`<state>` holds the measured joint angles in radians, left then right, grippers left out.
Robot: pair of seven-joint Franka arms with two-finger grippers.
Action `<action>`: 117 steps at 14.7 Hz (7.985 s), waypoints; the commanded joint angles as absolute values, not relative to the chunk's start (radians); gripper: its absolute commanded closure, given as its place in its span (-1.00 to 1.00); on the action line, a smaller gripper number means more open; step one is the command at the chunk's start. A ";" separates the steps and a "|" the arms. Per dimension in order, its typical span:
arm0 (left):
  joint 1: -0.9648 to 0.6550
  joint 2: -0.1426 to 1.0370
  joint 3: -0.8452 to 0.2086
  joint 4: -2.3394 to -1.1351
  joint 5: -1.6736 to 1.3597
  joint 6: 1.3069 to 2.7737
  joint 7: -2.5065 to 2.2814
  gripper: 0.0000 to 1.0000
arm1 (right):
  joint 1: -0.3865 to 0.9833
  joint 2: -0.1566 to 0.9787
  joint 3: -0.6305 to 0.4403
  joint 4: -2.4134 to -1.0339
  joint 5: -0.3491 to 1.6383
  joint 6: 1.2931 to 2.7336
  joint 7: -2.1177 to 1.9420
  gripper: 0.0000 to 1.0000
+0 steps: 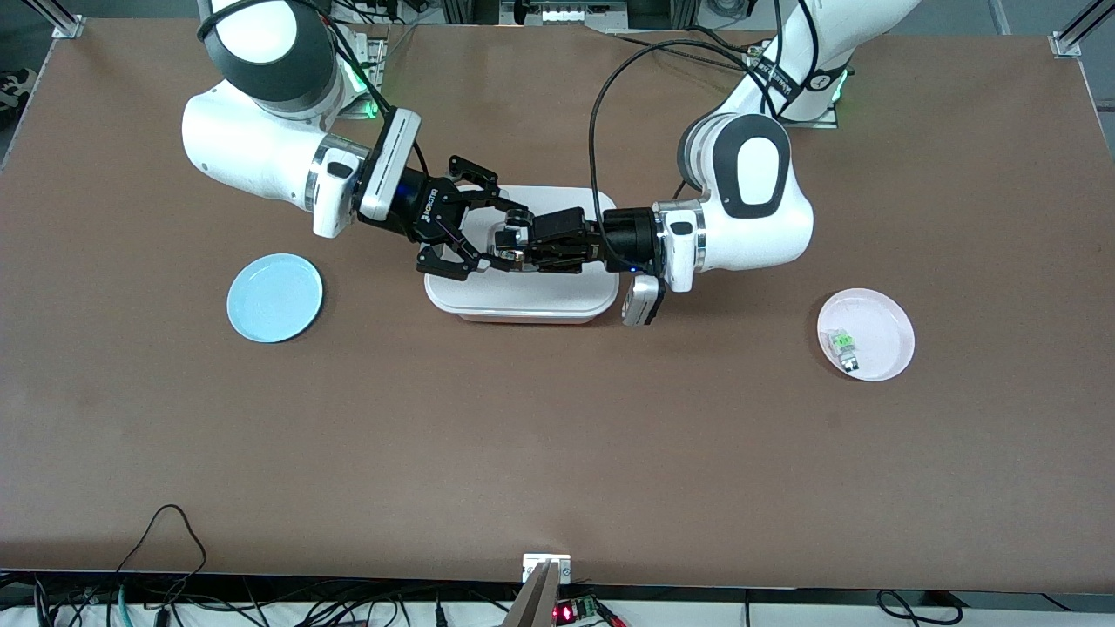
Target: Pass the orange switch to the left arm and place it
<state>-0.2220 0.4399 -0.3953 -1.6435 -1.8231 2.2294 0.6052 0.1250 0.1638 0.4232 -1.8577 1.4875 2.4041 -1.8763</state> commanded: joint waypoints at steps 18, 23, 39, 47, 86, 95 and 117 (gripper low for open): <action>-0.088 0.440 -0.393 -1.629 -1.604 2.171 0.630 1.00 | -0.004 0.170 0.405 -1.900 1.358 2.405 -1.812 -1.00; 0.038 0.443 -0.393 -1.600 -1.265 2.004 0.630 1.00 | -0.024 0.192 0.319 -1.968 1.257 2.414 -1.653 -1.00; 0.129 0.446 -0.387 -1.508 -0.021 1.615 0.636 1.00 | -0.052 0.189 0.225 -1.737 0.071 1.978 -0.157 -1.00; 0.250 0.488 -0.384 -1.592 0.225 1.655 1.029 1.00 | -0.035 0.178 0.069 -1.536 -0.143 1.626 0.018 -1.00; 0.541 0.456 -0.465 -1.709 0.265 1.806 1.428 -1.00 | -0.041 -0.006 -0.048 -1.675 -0.060 1.601 0.017 -1.00; 0.532 0.453 -0.607 -1.381 0.200 1.258 0.794 -1.00 | -0.041 -0.006 -0.049 -1.660 -0.057 1.591 0.009 -1.00; -0.069 -0.077 0.005 -1.778 0.035 1.692 -0.005 -1.00 | -0.041 -0.009 -0.049 -1.655 -0.058 1.574 -0.003 -1.00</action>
